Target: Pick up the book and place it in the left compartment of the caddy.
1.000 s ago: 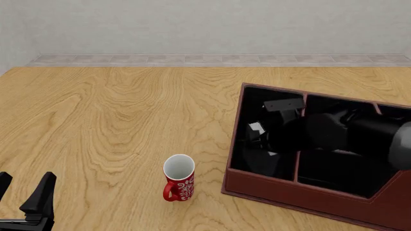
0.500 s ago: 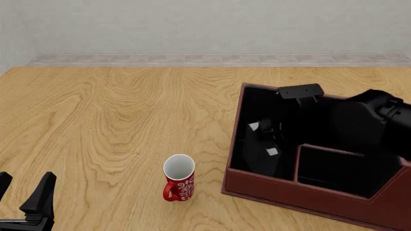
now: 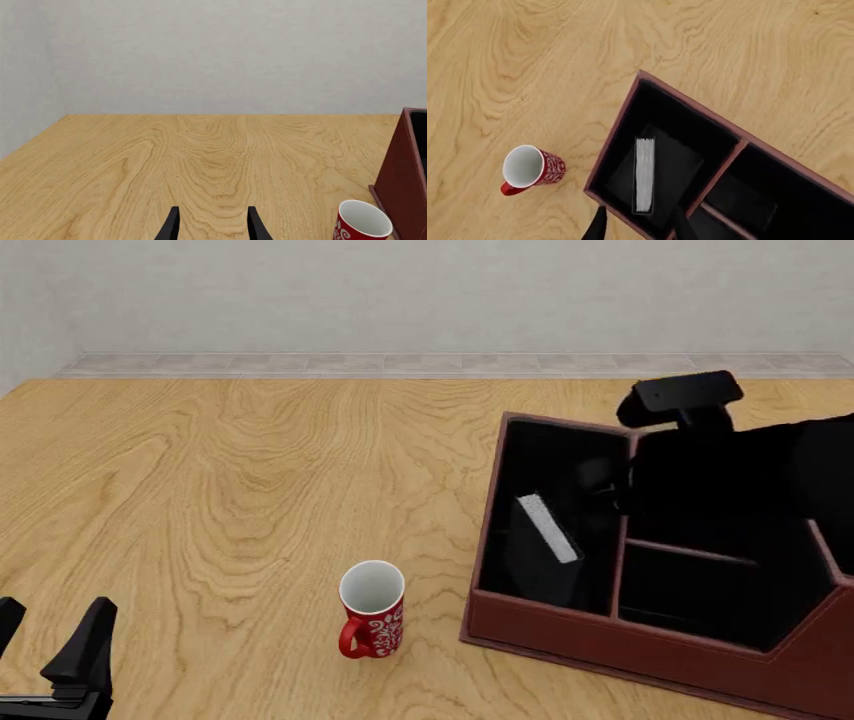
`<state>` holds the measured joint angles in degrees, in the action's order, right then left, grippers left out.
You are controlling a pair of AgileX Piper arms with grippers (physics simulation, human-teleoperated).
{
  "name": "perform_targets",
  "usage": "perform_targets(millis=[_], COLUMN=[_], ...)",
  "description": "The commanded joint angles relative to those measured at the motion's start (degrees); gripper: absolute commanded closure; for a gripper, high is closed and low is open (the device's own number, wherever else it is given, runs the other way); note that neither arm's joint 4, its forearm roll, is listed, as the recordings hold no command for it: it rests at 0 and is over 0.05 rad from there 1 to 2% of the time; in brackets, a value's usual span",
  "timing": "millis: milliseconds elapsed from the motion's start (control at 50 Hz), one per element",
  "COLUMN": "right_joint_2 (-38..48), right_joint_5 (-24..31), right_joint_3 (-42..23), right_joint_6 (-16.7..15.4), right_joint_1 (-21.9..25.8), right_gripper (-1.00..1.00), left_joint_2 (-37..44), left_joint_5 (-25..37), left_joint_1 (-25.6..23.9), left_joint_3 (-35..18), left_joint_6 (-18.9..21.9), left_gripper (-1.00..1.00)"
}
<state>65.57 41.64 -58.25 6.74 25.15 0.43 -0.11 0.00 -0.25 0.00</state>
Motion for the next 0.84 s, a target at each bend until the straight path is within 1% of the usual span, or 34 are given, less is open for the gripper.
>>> perform_targets(millis=[20, 180, 240, 260, 300, 320, 420, 480, 520, 560, 600, 620, 640, 680, 700, 720, 780, 800, 820, 840], right_joint_2=[-6.11, -12.85, -15.3, -16.32, -17.99, -18.86, -22.31, -24.95, -27.26, -28.8, -31.45, -32.89, -34.88, -37.48, -39.11, -40.38, -44.42, -44.43, -45.89, -46.57], right_joint_5=[3.24, 4.94, 5.55, 5.59, 5.86, 6.1, 6.55, 6.81, 6.52, 6.26, 5.37, 5.11, 4.8, 4.36, 4.24, 4.07, 3.77, 3.76, 3.37, 2.91], right_joint_3=[-1.37, -2.32, -1.9, -1.84, -1.52, -1.48, -1.51, -1.28, -1.14, -0.32, 1.03, 1.52, 2.32, 3.82, 4.03, 4.49, 5.75, 5.76, 6.61, 7.27], right_joint_6=[-0.9, -1.29, 0.29, -0.15, 0.33, 1.22, 1.13, 2.09, 1.68, 2.0, 4.1, 4.22, 5.37, 8.39, 8.4, 9.05, 11.74, 11.74, 13.93, 15.03], right_joint_1=[-0.49, -1.25, -1.24, -1.91, -2.02, -1.9, -2.14, -1.56, -1.83, -2.1, -0.8, -1.03, -1.05, 0.62, 0.65, 1.35, 2.0, 2.0, 2.0, 2.12], right_gripper=[-1.0, -1.0, -1.0, -1.0, -1.0, -1.0, -1.0, -1.0, -1.0, -1.0, -1.0, -1.0, -1.0, -1.0, -1.0, -1.0, -1.0, -1.0, -1.0, -1.0], left_joint_2=[0.0, 0.0, 0.0, 0.0, 0.0, 0.0, 0.0, 0.0, 0.0, 0.0, 0.0, 0.0, 0.0, 0.0, 0.0, 0.0, 0.0, 0.0, 0.0, 0.0], left_joint_5=[0.0, 0.0, 0.0, 0.0, 0.0, 0.0, 0.0, 0.0, 0.0, 0.0, 0.0, 0.0, 0.0, 0.0, 0.0, 0.0, 0.0, 0.0, 0.0, 0.0], left_joint_1=[0.0, 0.0, 0.0, 0.0, 0.0, 0.0, 0.0, 0.0, 0.0, 0.0, 0.0, 0.0, 0.0, 0.0, 0.0, 0.0, 0.0, 0.0, 0.0, 0.0], left_joint_3=[0.0, 0.0, 0.0, 0.0, 0.0, 0.0, 0.0, 0.0, 0.0, 0.0, 0.0, 0.0, 0.0, 0.0, 0.0, 0.0, 0.0, 0.0, 0.0, 0.0], left_joint_6=[0.0, 0.0, 0.0, 0.0, 0.0, 0.0, 0.0, 0.0, 0.0, 0.0, 0.0, 0.0, 0.0, 0.0, 0.0, 0.0, 0.0, 0.0, 0.0, 0.0], left_gripper=[-1.0, -1.0, -1.0, -1.0, -1.0, -1.0, -1.0, -1.0, -1.0, -1.0, -1.0, -1.0, -1.0, -1.0, -1.0, -1.0, -1.0, -1.0, -1.0, -1.0])
